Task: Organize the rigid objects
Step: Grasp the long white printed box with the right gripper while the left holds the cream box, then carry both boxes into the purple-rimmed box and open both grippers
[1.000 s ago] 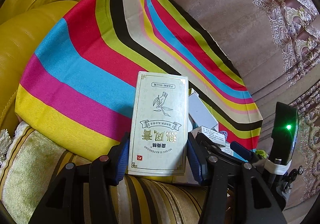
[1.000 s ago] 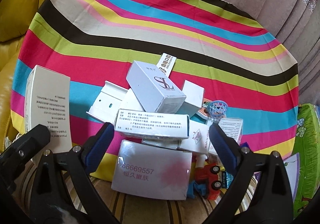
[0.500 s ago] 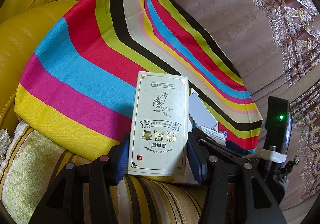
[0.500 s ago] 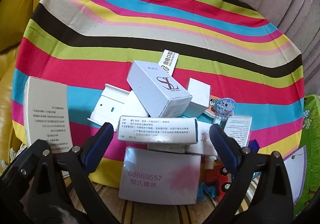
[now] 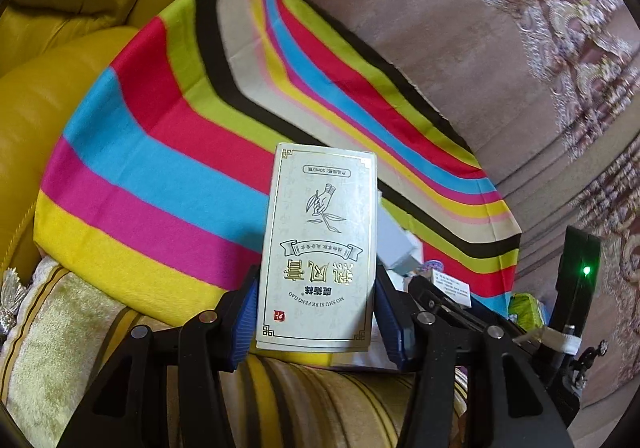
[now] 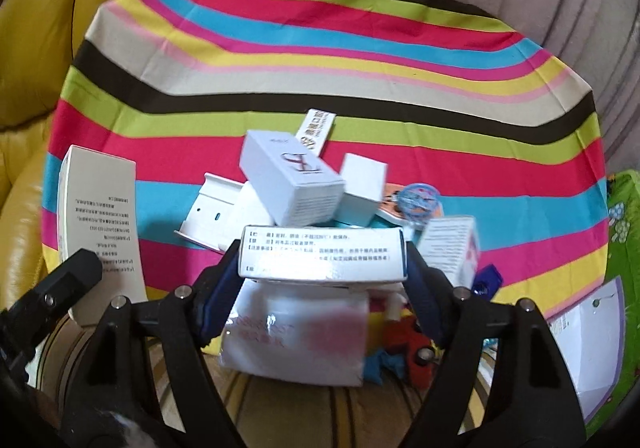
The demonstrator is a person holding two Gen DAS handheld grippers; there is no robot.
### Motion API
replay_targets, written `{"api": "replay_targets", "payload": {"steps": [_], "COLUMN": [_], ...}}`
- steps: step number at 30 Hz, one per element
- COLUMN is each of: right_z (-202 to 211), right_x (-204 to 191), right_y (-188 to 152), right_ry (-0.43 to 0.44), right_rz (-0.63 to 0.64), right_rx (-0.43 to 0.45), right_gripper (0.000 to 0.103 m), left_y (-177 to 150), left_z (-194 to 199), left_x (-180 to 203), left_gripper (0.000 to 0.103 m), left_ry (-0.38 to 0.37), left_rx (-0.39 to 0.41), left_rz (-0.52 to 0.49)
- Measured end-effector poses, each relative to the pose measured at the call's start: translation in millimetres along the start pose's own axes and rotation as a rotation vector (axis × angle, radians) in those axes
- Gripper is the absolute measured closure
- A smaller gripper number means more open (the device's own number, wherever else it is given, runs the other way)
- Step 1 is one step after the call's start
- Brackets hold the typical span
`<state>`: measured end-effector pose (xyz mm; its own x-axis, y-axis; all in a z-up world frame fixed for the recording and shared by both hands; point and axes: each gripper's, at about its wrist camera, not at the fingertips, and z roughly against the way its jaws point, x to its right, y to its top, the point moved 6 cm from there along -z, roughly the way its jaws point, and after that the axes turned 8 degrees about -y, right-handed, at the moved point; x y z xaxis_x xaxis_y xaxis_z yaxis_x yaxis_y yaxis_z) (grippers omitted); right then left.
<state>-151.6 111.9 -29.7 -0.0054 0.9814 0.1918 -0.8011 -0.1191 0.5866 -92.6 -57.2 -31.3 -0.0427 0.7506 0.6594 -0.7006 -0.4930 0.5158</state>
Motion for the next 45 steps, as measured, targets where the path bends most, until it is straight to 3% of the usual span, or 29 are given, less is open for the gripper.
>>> {"api": "replay_targets", "payload": {"steps": [10,22,32,45], "right_z": [24,38,34,28], "right_x": [66,175,254,326], "right_y": [-14,-59,-102,-137], "right_ry": [-0.006,-0.081,-0.145,-0.251], "right_rz": [-0.1,-0.251,-0.39,-0.493], "right_rx": [0.025,-0.03,-0.087,-0.141], "right_gripper": [0.025,0.025,0.025,0.025], "left_y": [-17,-74,-120,-184], "left_z": [-10,-40,-73,-116], "left_x": [57,149,200,263], "left_gripper": [0.05,0.05,0.05,0.05], "left_ry": [-0.084,-0.21,-0.299,-0.364], "left_rx": [-0.061,-0.205,-0.381,-0.609], "left_rz": [-0.084,-0.23,-0.294,-0.361]}}
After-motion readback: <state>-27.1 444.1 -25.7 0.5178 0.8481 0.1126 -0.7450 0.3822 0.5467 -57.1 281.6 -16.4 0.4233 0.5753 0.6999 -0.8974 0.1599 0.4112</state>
